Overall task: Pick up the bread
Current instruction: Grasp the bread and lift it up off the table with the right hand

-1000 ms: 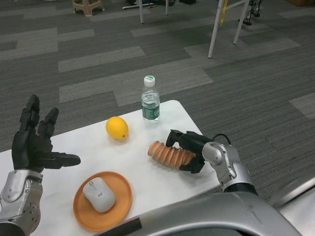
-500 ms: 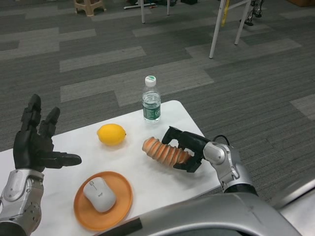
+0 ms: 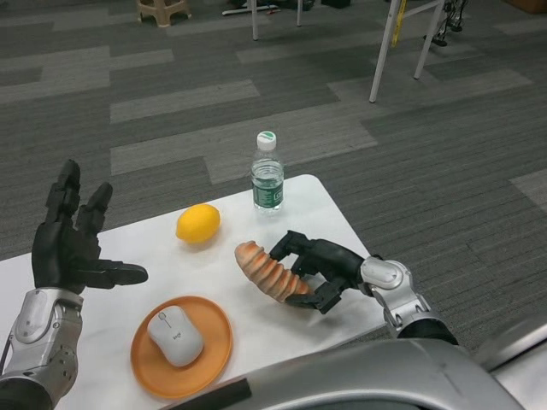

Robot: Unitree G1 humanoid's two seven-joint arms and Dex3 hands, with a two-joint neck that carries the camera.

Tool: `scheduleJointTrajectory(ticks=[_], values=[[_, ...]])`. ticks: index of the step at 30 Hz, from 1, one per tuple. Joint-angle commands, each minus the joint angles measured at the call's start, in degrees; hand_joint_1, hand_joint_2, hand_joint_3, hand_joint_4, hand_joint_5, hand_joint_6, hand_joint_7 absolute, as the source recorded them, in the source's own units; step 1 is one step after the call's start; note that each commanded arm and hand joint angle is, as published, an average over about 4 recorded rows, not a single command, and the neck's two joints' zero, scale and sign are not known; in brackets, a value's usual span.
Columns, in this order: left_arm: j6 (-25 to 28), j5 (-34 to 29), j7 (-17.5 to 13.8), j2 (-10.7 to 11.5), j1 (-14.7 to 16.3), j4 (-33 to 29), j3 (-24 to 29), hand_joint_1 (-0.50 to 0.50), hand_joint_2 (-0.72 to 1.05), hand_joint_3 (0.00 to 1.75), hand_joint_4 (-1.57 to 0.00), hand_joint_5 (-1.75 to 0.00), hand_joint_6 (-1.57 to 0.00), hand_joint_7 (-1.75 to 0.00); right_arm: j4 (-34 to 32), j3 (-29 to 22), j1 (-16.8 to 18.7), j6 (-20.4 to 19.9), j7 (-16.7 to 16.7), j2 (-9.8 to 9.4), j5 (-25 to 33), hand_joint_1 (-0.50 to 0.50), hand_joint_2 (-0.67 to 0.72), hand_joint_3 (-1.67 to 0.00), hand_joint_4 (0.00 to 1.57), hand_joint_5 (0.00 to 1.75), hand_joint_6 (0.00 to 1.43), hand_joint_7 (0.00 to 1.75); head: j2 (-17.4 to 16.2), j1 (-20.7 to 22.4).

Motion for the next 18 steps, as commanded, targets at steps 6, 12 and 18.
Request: scheduleJointTrajectory(ticks=[6, 12, 18], values=[[-0.4, 0.7, 0.1, -0.5, 0.1, 0.5, 1.0, 0.5, -0.19, 0.09, 0.0, -0.41, 0.0, 0.0, -1.1, 1.6, -4.1, 0.2, -0.4, 0.8, 4.7, -0.29, -0.6, -1.11, 0.41, 1.55, 0.68, 1.57, 0.4, 1.7], [-0.3, 1.2, 0.1, -0.8, -0.1, 0.5, 1.3, 0.5, -0.19, 0.09, 0.0, -0.41, 0.0, 0.0, -3.7, 1.6, -6.8, 0.2, -1.0, 3.27, 5.9, -0.29, -0.6, -1.11, 0.55, 1.55, 0.77, 1.54, 0.8, 2.7], [-0.2, 1.3, 0.1, -0.9, -0.2, 0.5, 1.3, 0.5, -0.19, 0.09, 0.0, -0.41, 0.0, 0.0, -5.7, 1.5, -8.7, 0.2, -3.3, 4.89, 7.2, -0.29, -0.6, -1.11, 0.75, 1.55, 0.89, 1.54, 1.5, 3.7]])
